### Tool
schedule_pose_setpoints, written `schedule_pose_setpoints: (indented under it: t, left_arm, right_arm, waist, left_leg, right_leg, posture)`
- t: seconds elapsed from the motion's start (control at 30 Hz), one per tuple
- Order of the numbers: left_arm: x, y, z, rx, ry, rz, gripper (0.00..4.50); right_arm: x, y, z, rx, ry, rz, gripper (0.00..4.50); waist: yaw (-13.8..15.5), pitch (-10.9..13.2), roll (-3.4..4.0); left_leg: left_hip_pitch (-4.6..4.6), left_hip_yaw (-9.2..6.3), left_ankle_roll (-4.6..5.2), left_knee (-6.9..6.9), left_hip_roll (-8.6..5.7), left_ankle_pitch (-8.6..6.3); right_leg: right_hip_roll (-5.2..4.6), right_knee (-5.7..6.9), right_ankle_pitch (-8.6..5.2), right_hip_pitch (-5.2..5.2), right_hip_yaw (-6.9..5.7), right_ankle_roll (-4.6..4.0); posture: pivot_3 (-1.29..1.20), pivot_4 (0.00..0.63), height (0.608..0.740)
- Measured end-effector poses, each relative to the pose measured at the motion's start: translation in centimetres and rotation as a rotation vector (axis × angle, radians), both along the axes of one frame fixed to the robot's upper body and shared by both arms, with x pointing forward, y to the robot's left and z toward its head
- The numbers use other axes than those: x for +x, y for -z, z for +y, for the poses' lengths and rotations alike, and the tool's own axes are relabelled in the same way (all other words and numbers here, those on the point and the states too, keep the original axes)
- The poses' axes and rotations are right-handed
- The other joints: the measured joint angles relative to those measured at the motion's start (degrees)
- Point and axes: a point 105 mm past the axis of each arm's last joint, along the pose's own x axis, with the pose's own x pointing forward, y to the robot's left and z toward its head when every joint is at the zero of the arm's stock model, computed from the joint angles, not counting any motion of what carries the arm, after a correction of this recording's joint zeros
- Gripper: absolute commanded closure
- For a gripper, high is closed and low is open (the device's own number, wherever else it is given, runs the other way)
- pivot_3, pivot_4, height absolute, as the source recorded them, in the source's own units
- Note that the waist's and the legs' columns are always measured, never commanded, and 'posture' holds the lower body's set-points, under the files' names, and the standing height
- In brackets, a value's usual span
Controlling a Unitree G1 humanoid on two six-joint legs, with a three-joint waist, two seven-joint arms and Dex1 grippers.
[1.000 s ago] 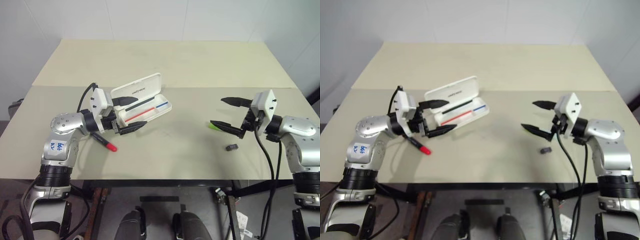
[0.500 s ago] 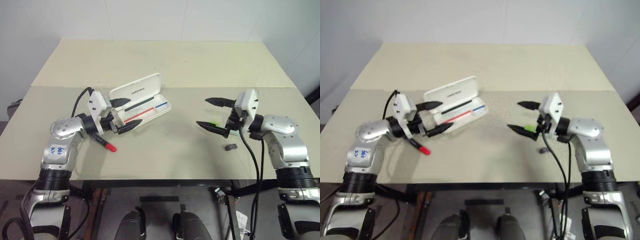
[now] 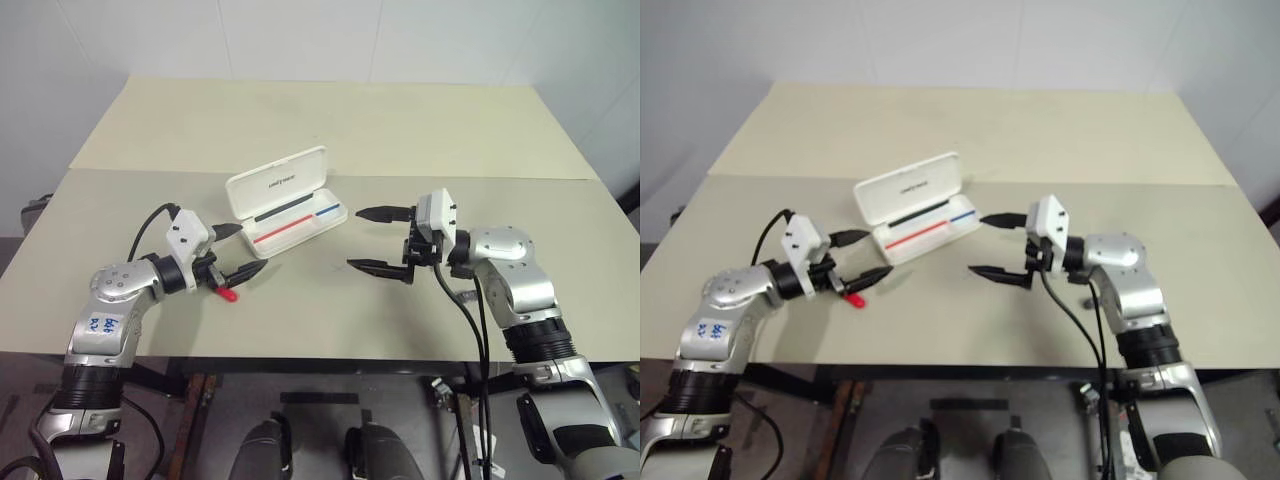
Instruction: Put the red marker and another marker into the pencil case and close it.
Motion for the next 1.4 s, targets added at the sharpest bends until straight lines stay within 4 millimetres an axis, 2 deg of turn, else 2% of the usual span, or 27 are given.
schedule_pose_setpoints:
  t: [0.03, 0.13, 0.27, 0.5, 0.67, 0.77, 1.0, 1.4]
  left_arm:
    - [0.1, -0.1, -0.2, 0.007, 0.004, 0.001, 0.04]
    - [0.8, 0.1, -0.6, 0.021, 0.008, 0.015, 0.66]
    - [1.4, 1.0, -1.0, 0.044, 0.011, 0.052, 1.97]
    - [2.5, 0.6, -1.4, 0.078, -0.019, 0.039, 1.97]
    - [3.6, 1.6, -0.7, 0.094, -0.087, 0.086, 1.97]
    - [4.0, 1.8, -1.3, 0.100, -0.079, 0.101, 1.97]
    - [4.1, 1.6, -2.1, 0.111, -0.045, 0.102, 1.97]
    - [4.3, 2.3, -2.6, 0.154, -0.027, 0.141, 1.97]
  right_arm:
    - [0.0, 0.0, 0.1, 0.003, -0.004, 0.000, 0.00]
    - [0.1, -0.1, 0.3, 0.005, -0.011, -0.007, 0.00]
    - [0.2, -0.3, 0.5, 0.001, -0.016, -0.027, 0.00]
    - [0.3, -0.2, 0.4, -0.002, -0.007, -0.027, 0.00]
    - [0.4, -0.3, 0.5, 0.004, 0.001, -0.031, 0.00]
    - [0.4, -0.4, 0.5, 0.010, 0.006, -0.035, 0.00]
    - [0.5, -0.5, 0.7, 0.026, 0.013, -0.045, 0.00]
    - [0.5, -0.5, 0.8, 0.036, 0.019, -0.044, 0.00]
  waist:
    - [0.0, 0.0, 0.00]
    - [0.0, 0.0, 0.00]
    - [0.0, 0.0, 0.00]
    - [0.0, 0.0, 0.00]
    - [0.0, 0.0, 0.00]
    - [0.0, 0.0, 0.00]
    - [0.0, 0.0, 0.00]
    - [0.0, 0.0, 0.00]
  left_leg:
    - [0.00, 0.01, 0.00, -0.01, 0.00, 0.00]
    - [0.00, 0.02, -0.01, -0.02, 0.00, 0.01]
    - [0.00, 0.05, -0.01, -0.02, 0.00, 0.01]
    - [0.00, 0.04, -0.01, -0.01, 0.00, 0.01]
    - [0.00, 0.04, -0.02, -0.01, 0.00, 0.01]
    - [-0.01, 0.04, -0.02, -0.01, 0.00, 0.01]
    - [-0.01, 0.04, -0.02, 0.00, -0.01, 0.02]
    - [0.00, 0.04, -0.02, 0.05, 0.00, 0.02]
  right_leg:
    - [0.00, 0.00, 0.00, -0.01, 0.00, 0.00]
    - [0.02, 0.00, 0.00, -0.02, 0.00, 0.00]
    - [0.02, 0.00, 0.00, -0.02, 0.02, 0.00]
    - [0.02, 0.01, 0.00, -0.03, 0.02, 0.00]
    - [0.03, 0.02, 0.00, -0.04, 0.01, 0.00]
    - [0.03, 0.02, 0.00, -0.04, 0.00, 0.00]
    - [0.03, 0.02, 0.00, -0.04, 0.01, 0.00]
    - [0.03, 0.07, 0.00, -0.02, 0.01, 0.00]
  posture:
    - [0.00, 0.150, 0.740]
    - [0.00, 0.150, 0.740]
    - [0.00, 0.150, 0.740]
    - [0.00, 0.150, 0.740]
    - [0.00, 0.150, 0.740]
    - [0.00, 0.150, 0.740]
    - [0.00, 0.150, 0.740]
    - [0.00, 0.150, 0.740]
